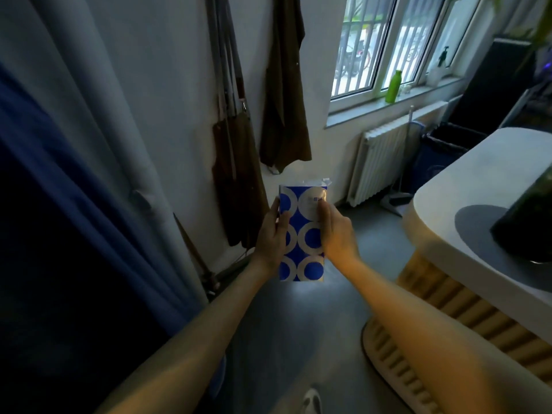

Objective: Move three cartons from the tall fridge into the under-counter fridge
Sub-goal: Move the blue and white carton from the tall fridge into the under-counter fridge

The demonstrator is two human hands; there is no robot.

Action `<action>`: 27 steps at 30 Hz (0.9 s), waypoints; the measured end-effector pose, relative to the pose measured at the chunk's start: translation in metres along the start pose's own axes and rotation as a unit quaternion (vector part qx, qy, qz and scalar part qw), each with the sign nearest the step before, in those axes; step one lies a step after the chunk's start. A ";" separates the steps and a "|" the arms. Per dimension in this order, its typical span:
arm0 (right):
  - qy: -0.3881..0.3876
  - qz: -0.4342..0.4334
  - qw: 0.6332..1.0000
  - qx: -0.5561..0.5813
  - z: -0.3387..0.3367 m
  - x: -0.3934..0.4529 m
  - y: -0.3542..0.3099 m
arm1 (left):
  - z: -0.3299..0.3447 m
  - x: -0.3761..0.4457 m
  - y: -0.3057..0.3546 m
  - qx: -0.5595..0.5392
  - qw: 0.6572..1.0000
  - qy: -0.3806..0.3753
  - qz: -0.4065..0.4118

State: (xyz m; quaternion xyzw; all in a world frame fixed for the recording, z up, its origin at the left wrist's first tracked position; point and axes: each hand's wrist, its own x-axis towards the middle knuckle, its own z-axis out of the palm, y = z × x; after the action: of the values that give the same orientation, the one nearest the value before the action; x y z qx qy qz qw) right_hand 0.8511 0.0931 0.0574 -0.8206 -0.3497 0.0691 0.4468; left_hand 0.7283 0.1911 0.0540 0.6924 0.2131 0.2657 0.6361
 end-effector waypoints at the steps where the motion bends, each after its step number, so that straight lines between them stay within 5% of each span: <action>1: -0.003 -0.003 1.000 -0.002 0.002 0.011 0.004 | 0.000 0.011 -0.002 0.004 1.000 -0.003 0.002; 14: 0.002 -0.055 0.998 -0.004 -0.009 0.200 0.062 | 0.037 0.198 -0.010 0.017 1.000 0.001 -0.010; 27: 0.075 0.001 0.997 0.010 -0.011 0.362 0.113 | 0.063 0.386 -0.027 -0.011 0.996 -0.084 0.000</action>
State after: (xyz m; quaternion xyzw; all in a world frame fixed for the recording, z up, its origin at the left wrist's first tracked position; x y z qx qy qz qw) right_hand 1.1833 0.2755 0.0478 -0.8192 -0.3142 0.0113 0.4797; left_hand 1.0662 0.3904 0.0611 0.7052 0.1566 0.2089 0.6592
